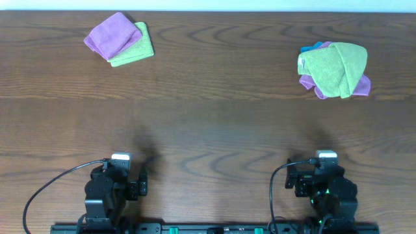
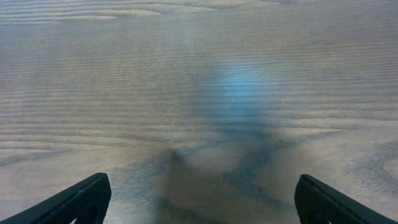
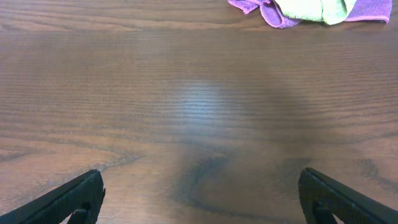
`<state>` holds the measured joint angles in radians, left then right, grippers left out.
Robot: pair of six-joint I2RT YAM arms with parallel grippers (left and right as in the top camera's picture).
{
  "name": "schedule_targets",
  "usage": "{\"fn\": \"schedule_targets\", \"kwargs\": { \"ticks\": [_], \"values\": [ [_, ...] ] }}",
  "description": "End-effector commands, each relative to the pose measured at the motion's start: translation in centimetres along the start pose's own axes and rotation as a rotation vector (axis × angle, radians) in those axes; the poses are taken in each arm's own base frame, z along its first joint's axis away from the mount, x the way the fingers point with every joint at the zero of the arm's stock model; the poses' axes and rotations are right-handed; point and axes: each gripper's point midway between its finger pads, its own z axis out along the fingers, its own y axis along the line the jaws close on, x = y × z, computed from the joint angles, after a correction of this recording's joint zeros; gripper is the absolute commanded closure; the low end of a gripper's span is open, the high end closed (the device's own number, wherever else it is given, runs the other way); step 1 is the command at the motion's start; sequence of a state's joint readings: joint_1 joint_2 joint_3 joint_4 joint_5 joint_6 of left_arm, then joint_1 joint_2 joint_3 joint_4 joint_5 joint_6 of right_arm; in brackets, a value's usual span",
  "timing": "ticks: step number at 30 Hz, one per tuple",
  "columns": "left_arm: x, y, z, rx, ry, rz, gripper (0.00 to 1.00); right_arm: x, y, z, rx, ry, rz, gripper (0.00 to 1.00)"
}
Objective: Fold the cloth
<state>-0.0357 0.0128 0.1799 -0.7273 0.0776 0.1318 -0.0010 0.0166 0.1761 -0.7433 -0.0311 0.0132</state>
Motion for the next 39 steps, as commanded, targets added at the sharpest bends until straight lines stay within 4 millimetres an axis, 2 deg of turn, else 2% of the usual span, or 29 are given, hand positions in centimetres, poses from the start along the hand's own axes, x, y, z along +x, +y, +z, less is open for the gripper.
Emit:
{"fn": "schedule_targets", "kwargs": {
  "ticks": [1,3,7,12,19,24,28,34,39],
  "values": [
    [0.7,0.1,0.3,-0.005,0.016,0.013,0.05,0.4,-0.2,0.2,0.008,0.007,-0.010,0.01],
    [0.7,0.1,0.3,-0.005,0.016,0.013,0.05,-0.3,-0.5,0.0,0.024,-0.003,0.001,0.01],
    [0.7,0.1,0.3,-0.005,0.016,0.013,0.04,-3.9,-1.4,-1.6,0.065,-0.005,0.098,0.01],
    [0.7,0.1,0.3,-0.005,0.016,0.013,0.04,-9.6,-3.4,-3.0,0.142,0.090,0.179,0.01],
    [0.7,0.1,0.3,-0.005,0.016,0.013,0.04,-17.2,-5.2,-1.9,0.176,0.204,0.227,0.01],
    [0.7,0.1,0.3,-0.005,0.016,0.013,0.05,-21.6,-6.4,0.7,0.186,0.262,0.213,0.01],
    [0.7,0.1,0.3,-0.005,0.016,0.013,0.04,-24.6,-8.1,4.3,0.217,0.292,0.209,0.01],
    [0.7,0.1,0.3,-0.005,0.016,0.013,0.05,-25.8,-10.2,9.0,0.230,0.321,0.207,0.01],
    [0.7,0.1,0.3,-0.005,0.016,0.013,0.05,-25.9,-11.1,13.0,0.228,0.297,0.188,0.01]
  ]
}}
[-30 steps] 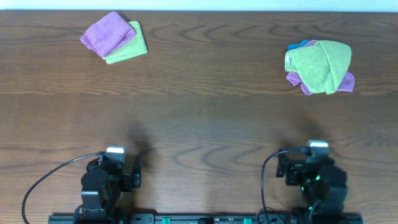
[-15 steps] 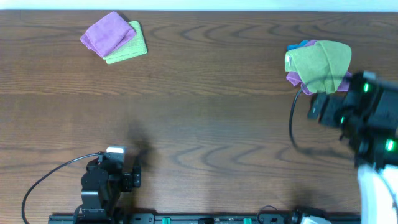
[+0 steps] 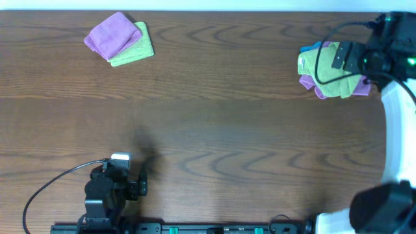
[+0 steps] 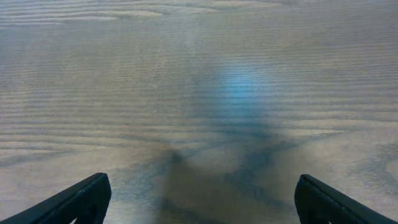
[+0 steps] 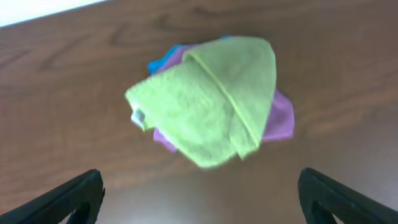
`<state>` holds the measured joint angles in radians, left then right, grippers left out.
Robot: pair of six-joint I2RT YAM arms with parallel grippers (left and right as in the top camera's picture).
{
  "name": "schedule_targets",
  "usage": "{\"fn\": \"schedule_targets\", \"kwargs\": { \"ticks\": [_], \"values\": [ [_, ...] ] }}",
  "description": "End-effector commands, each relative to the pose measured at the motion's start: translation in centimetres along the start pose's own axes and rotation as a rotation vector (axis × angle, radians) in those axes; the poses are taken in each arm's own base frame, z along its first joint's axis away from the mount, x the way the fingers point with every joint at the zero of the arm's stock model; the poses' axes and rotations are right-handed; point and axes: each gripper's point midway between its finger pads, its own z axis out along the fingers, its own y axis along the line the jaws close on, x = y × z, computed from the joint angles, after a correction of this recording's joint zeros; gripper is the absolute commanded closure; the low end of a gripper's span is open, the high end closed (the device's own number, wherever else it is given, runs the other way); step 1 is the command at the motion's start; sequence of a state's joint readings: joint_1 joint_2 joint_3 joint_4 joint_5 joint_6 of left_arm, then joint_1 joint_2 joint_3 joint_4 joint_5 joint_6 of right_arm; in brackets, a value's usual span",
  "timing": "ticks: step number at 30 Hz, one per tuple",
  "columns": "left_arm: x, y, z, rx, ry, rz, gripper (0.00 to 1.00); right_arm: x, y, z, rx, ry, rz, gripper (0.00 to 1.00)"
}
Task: Fold the cloth
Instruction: 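Reach the right gripper to the crumpled green cloth and grasp it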
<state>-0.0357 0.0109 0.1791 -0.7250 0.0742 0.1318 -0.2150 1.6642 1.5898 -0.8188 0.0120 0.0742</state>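
A crumpled heap of cloths lies at the far right of the table: a green cloth (image 3: pixel 325 68) (image 5: pixel 211 102) on top, a purple one (image 5: pixel 283 118) under it and a blue edge (image 5: pixel 160 62) behind. My right gripper (image 3: pixel 348 58) (image 5: pixel 199 202) hovers over this heap, open, nothing between its fingers. My left gripper (image 3: pixel 133 185) (image 4: pixel 199 202) rests near the front left edge, open over bare wood.
A neatly folded pile, a purple cloth (image 3: pixel 112 36) on a green cloth (image 3: pixel 136 49), lies at the far left. The table's far edge (image 5: pixel 56 15) runs just behind the heap. The right arm's white link (image 3: pixel 393 130) stretches along the table's right side.
My right arm has left its rest place at the front right and now hangs over the crumpled heap at the far right, still open. The left arm and the cloths have not moved.
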Motion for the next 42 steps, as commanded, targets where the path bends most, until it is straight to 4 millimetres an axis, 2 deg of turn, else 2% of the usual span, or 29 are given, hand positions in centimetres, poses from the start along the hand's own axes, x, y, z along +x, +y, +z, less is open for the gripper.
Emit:
{"fn": "schedule_targets", "kwargs": {
  "ticks": [1,4,13,18,30,34,36,42],
  "values": [
    [0.7,0.0,0.3,-0.002,0.019,0.013,0.04,-0.5,-0.5,1.8,0.017,0.005,-0.019,0.01],
    [0.7,0.0,0.3,-0.002,0.019,0.013,0.05,0.2,-1.0,3.5,0.032,0.039,-0.056,0.01],
    [0.7,0.0,0.3,-0.002,0.019,0.013,0.05,-0.9,-2.2,9.3,0.046,-0.002,-0.049,0.01],
    [0.7,0.0,0.3,-0.002,0.019,0.013,0.04,-0.5,-3.4,12.2,0.050,0.002,-0.029,0.07],
    [0.7,0.0,0.3,-0.002,0.019,0.013,0.05,1.7,-3.8,16.9,0.008,0.053,-0.011,0.13],
    [0.7,0.0,0.3,-0.002,0.019,0.013,0.04,2.3,-3.8,17.8,0.008,0.069,-0.010,0.32],
    [0.7,0.0,0.3,-0.002,0.019,0.013,0.05,2.4,-3.8,17.9,0.007,0.070,-0.010,0.39],
    [0.7,0.0,0.3,-0.002,0.019,0.013,0.05,1.7,-3.8,17.6,0.007,0.049,-0.019,0.76]
  ]
}}
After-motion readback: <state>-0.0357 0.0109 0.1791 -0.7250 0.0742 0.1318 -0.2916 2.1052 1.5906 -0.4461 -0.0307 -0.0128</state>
